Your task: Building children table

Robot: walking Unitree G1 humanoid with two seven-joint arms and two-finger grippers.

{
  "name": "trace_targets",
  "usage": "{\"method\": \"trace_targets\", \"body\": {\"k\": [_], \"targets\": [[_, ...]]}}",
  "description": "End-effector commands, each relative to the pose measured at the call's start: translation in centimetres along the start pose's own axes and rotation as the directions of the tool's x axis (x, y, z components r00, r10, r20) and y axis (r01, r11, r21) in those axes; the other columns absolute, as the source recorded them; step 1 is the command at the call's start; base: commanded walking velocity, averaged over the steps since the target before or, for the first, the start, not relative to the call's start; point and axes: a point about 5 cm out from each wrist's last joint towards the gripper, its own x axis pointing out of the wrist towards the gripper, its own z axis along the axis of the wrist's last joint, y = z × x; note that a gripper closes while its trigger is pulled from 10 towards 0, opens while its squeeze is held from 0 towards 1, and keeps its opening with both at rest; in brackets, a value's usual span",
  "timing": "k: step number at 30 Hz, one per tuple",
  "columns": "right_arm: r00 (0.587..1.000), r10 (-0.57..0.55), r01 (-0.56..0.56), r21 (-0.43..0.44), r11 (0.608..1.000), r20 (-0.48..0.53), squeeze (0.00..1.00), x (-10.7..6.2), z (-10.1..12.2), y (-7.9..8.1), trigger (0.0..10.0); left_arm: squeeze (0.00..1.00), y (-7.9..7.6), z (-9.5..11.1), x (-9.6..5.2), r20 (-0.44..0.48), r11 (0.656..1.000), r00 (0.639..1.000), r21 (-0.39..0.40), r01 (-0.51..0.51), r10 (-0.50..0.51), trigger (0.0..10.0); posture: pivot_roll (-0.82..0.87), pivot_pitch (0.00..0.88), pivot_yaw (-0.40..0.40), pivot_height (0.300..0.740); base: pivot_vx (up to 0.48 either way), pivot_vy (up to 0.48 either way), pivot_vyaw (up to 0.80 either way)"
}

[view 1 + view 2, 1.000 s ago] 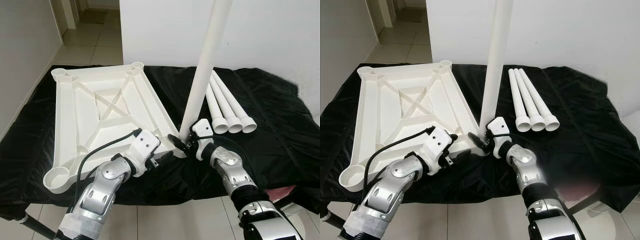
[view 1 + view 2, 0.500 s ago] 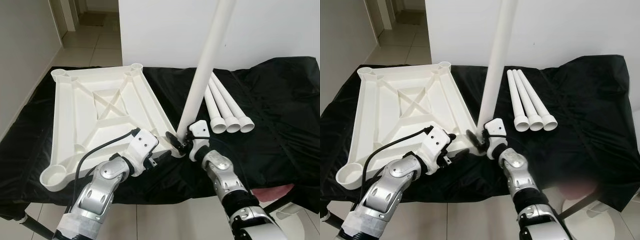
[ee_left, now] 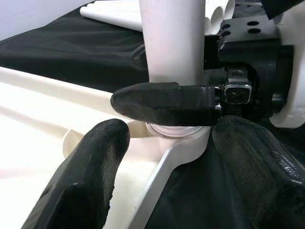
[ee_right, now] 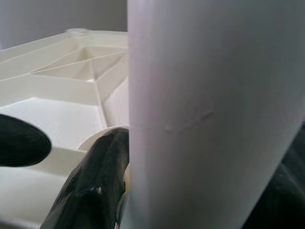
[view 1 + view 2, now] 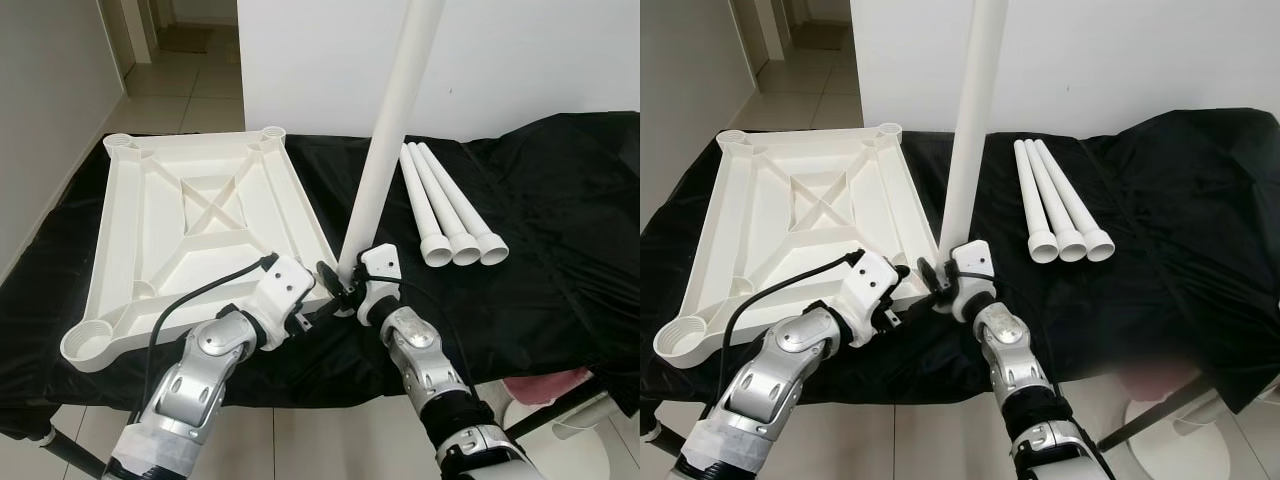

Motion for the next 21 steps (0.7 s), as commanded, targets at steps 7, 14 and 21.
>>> {"method": "trace_targets", "body": {"k": [7,14,21], "targets": [[0.986,-0.16,0.164,0.068,0.984,-0.057,0.0,-0.7,-1.1,-0.2,10.0,0.0,-0.1,0.0,0.0,-0.004,0.999,0.999,0.003,-0.051,0.051,10.0,0.04,0.008,-0.028,0.74,0.0,0.0,0.0],[0.944,-0.326,0.328,0.02,0.945,-0.047,0.0,-1.5,-1.2,-1.2,10.0,0.0,-0.2,-0.1,-0.2,-0.008,0.999,0.999,0.003,-0.051,0.051,10.0,0.04,0.005,-0.033,0.74,0.0,0.0,0.0],[0.901,-0.434,0.434,0.015,0.901,-0.003,0.0,-1.9,-0.5,-2.6,10.0,0.0,-0.1,-0.1,-0.2,-0.01,0.999,0.999,0.007,-0.046,0.046,10.0,0.04,0.0,-0.031,0.74,0.0,0.0,0.0]]}}
